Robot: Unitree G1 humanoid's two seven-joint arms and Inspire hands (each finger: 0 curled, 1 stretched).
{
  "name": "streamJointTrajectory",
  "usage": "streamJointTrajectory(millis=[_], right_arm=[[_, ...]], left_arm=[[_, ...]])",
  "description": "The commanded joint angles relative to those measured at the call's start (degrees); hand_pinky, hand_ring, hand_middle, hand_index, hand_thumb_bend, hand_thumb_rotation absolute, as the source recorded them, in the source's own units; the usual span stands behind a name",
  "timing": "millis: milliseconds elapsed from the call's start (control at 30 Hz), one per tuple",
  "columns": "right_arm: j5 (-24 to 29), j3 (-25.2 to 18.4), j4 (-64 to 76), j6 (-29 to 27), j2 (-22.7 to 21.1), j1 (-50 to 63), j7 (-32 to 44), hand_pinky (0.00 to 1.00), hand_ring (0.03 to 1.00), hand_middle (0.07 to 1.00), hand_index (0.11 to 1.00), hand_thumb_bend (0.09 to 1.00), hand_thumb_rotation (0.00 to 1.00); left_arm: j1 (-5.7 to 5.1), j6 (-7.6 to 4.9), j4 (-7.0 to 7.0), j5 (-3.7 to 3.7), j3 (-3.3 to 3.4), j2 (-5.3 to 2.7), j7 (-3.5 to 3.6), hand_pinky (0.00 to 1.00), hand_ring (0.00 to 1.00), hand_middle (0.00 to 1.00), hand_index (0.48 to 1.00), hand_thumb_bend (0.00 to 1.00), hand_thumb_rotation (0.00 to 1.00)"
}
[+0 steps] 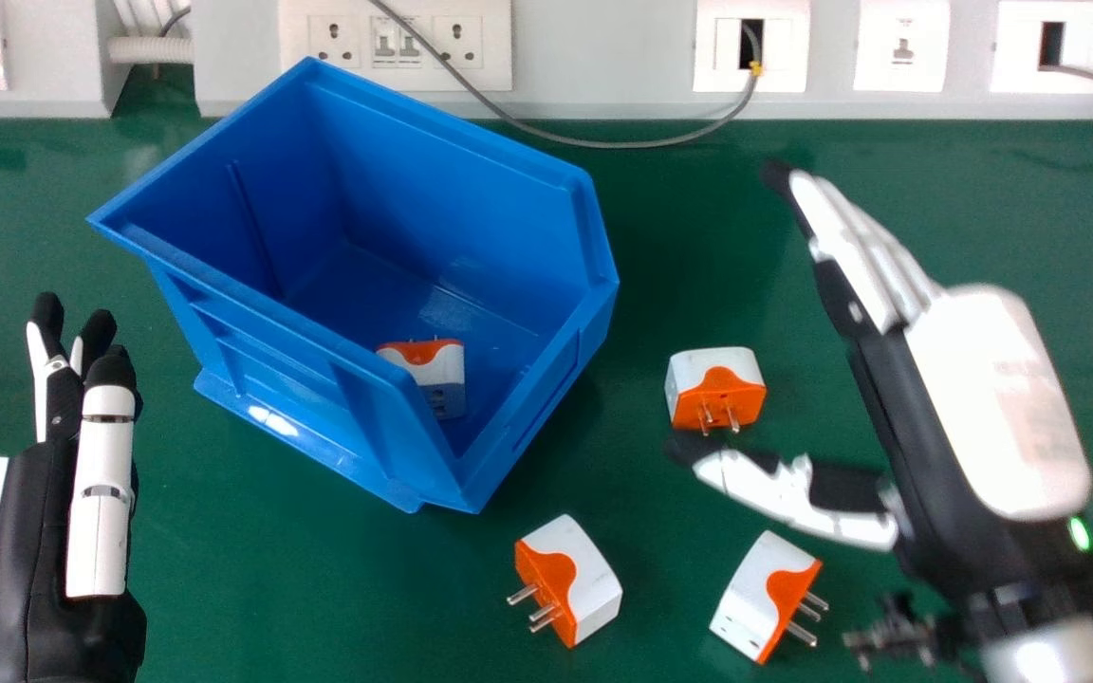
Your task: Pick all objects and put in blue box
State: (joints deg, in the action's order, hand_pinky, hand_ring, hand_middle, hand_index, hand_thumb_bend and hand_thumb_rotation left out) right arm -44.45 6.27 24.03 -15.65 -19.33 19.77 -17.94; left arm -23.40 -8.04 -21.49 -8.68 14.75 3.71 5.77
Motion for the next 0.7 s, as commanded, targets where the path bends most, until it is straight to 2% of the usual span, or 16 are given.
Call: streamJointTrajectory(millis=[0,67,167,267,300,333,433,567,667], right_arm=[[-1.99,-0.69,-1.43,-2.27,0.45,3.38,-4.25,0.73,0.885,0.93,0.935,0.481,0.59],[-3.3,-0.41,-3.27,-3.16,0.68,5.64,-6.6,0.72,0.876,0.928,0.934,0.49,0.61],[-6.13,0.4,-7.36,-4.08,0.68,8.49,-10.65,0.72,0.878,0.931,0.937,0.484,0.62],[-7.63,1.2,-11.22,-5.18,0.53,9.54,-14.1,0.71,0.854,0.91,0.909,0.496,0.56],[-7.99,1.44,-12.26,-5.44,0.42,9.57,-14.9,0.7,0.848,0.906,0.904,0.5,0.55],[-8.29,1.7,-13.25,-5.64,0.32,9.51,-15.63,0.7,0.841,0.9,0.896,0.504,0.53],[-9.21,2.3,-15.07,-5.56,0.16,9.3,-16.75,0.68,0.823,0.883,0.876,0.516,0.48],[-10.89,3.09,-16.37,-3.47,0.2,9.59,-16.36,0.69,0.828,0.881,0.873,0.501,0.55],[-12.16,3.91,-18.28,-1.77,0.51,9.09,-17.03,0.68,0.818,0.868,0.85,0.504,0.54]], left_arm=[[-0.21,-1.02,-0.78,-0.61,0.29,0.31,0.25,1.0,1.0,1.0,1.0,0.2,0.94],[-0.35,-1.23,-0.78,-1.06,0.4,0.29,0.51,1.0,1.0,1.0,1.0,0.19,0.93],[-0.63,-0.68,-1.28,-0.66,0.6,0.42,0.3,1.0,1.0,1.0,1.0,0.21,0.93],[-0.97,0.02,-1.85,-0.5,0.65,0.6,0.23,1.0,1.0,1.0,1.0,0.21,0.93],[-1.06,0.14,-2.03,-0.81,0.65,0.57,0.33,1.0,1.0,1.0,1.0,0.21,0.93],[-1.09,0.09,-2.09,-1.05,0.66,0.58,0.46,1.0,1.0,1.0,1.0,0.21,0.92],[-1.02,-0.53,-1.9,-0.66,0.72,0.9,0.69,1.0,1.0,1.0,1.0,0.22,0.92],[-0.71,-0.41,-1.95,-0.65,0.75,0.99,0.56,1.0,1.0,1.0,1.0,0.22,0.92],[-0.64,0.39,-2.24,-0.47,0.82,1.28,0.42,1.0,1.0,1.0,1.0,0.2,0.92]])
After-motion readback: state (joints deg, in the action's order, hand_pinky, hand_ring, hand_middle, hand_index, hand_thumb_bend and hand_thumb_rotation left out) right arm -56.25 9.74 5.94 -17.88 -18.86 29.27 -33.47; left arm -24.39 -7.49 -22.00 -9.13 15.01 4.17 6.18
